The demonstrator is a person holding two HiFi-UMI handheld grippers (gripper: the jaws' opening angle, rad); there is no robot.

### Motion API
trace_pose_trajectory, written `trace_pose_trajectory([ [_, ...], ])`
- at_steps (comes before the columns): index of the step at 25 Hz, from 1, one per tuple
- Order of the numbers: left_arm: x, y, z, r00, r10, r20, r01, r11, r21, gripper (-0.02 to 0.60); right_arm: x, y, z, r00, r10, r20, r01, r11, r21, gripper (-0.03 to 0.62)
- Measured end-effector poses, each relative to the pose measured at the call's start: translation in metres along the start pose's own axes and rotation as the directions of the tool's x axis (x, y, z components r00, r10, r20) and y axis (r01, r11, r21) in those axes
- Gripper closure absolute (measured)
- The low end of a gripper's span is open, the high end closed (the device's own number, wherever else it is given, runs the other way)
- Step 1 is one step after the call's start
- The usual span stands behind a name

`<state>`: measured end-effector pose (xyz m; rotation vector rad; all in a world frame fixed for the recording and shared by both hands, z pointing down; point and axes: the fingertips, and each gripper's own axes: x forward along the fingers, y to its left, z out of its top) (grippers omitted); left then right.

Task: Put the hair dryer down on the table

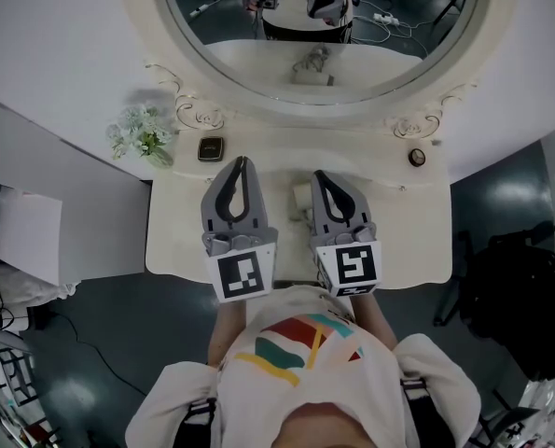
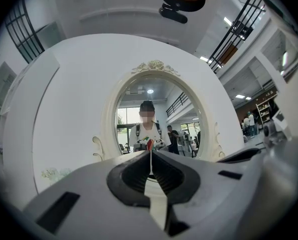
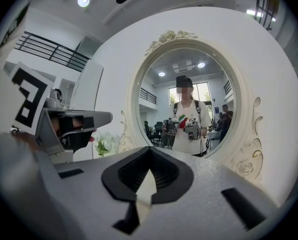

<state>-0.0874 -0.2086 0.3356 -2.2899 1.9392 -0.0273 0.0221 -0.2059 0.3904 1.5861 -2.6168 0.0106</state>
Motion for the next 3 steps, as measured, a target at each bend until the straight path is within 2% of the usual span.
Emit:
trace_pose_trajectory([
  [3, 0.0000, -0.0006, -0.0006, 1.000, 0.001, -0.005, -0.001, 1.000, -0.001, 0.572, -0.0004, -0.0012, -0.0023, 1.000, 0.001, -0.007, -0.001, 1.000, 0.001, 0.594],
])
